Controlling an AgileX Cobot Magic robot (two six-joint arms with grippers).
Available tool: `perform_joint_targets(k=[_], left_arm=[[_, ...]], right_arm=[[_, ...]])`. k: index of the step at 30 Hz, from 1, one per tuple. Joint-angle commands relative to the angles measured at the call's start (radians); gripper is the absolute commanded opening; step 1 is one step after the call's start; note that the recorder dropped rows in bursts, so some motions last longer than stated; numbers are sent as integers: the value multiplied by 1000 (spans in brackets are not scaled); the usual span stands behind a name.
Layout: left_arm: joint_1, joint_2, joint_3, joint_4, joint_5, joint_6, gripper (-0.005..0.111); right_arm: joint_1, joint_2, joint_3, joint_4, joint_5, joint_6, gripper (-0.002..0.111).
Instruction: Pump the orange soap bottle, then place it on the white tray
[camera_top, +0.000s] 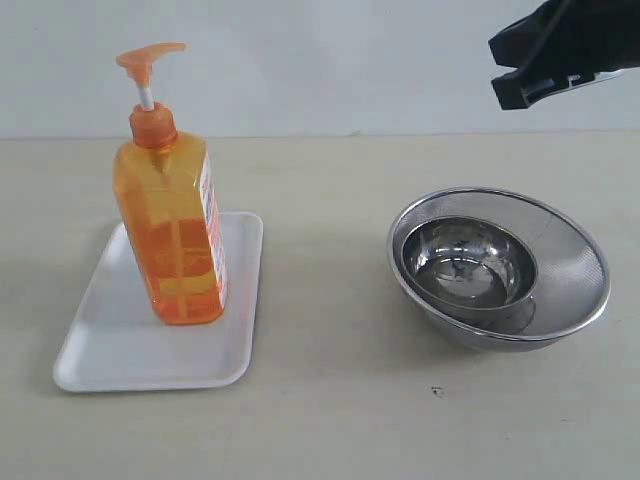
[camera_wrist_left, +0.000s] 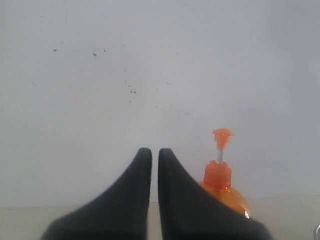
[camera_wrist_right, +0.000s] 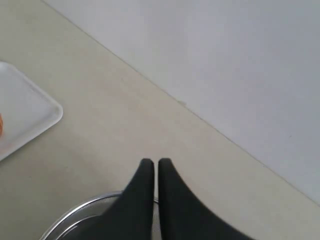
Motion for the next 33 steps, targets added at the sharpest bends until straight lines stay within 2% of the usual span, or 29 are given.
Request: perform_joint_targets(k=[1, 7, 10, 18, 24, 29, 33], left_arm=[[-5, -7, 9, -2, -23, -32, 5], [-5, -7, 9, -30, -36, -35, 5], [-5, -7, 9, -66, -41, 31, 5], [-5, -7, 9, -494, -26, 631, 5], [-5, -7, 9, -777, 35, 988, 5], [-5, -7, 9, -925, 65, 1186, 5], [-5, -7, 9, -953, 83, 1209, 5]], right_arm=[[-4, -11, 1, 5, 1, 0, 0], [-4, -11, 1, 5, 1, 0, 0], [-4, -11, 1, 5, 1, 0, 0], [-4, -11, 1, 5, 1, 0, 0], [-4, -11, 1, 5, 1, 0, 0], [-4, -11, 1, 5, 1, 0, 0], [-4, -11, 1, 5, 1, 0, 0]])
